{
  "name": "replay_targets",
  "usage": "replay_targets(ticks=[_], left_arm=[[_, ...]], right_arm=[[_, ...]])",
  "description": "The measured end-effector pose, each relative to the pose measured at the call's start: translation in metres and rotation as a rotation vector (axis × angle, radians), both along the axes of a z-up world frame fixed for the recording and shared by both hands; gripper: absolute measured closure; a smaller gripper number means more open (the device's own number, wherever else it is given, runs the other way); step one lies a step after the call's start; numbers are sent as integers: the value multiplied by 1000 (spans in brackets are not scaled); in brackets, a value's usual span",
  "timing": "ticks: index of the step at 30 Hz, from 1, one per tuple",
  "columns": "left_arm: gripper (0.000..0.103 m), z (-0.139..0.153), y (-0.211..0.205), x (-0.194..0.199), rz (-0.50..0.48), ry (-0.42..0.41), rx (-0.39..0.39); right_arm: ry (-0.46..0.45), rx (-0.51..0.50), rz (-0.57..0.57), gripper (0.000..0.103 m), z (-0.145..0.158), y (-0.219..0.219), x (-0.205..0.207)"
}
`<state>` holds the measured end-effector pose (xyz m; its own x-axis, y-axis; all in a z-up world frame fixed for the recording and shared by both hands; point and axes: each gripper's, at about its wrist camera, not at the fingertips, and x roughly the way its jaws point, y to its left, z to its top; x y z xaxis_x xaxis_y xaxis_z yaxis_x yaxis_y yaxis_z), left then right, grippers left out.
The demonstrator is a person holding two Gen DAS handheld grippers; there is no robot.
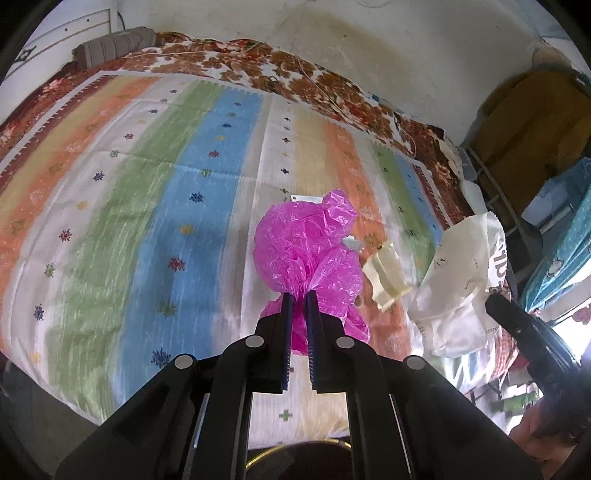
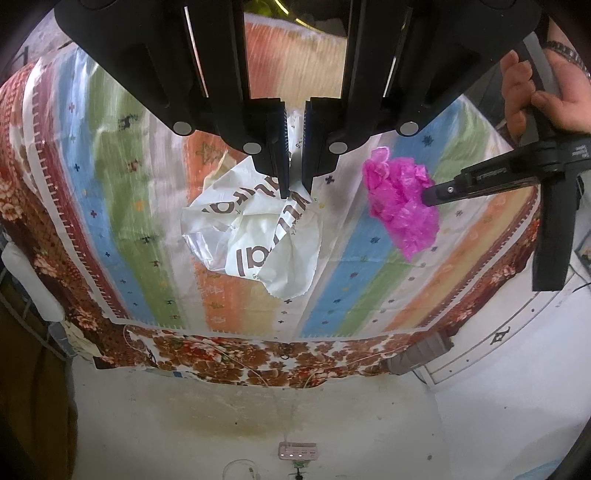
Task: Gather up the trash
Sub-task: 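Carry both bags over the gold-rimmed bin and open both tools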
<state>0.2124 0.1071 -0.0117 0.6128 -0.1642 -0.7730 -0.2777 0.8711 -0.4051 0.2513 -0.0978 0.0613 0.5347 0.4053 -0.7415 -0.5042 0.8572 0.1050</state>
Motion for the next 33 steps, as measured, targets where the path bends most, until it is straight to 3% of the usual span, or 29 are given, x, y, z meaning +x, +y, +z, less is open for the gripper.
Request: replay_targets(ticks=[16,33], left_arm=[[97,28,-35,-55,-105,-53,32],[97,30,-72,-110,-196,-83,48]], right_arm=[[31,-2,27,98,-3,-27,-57],[36,14,40,98,-7,-53,-114]])
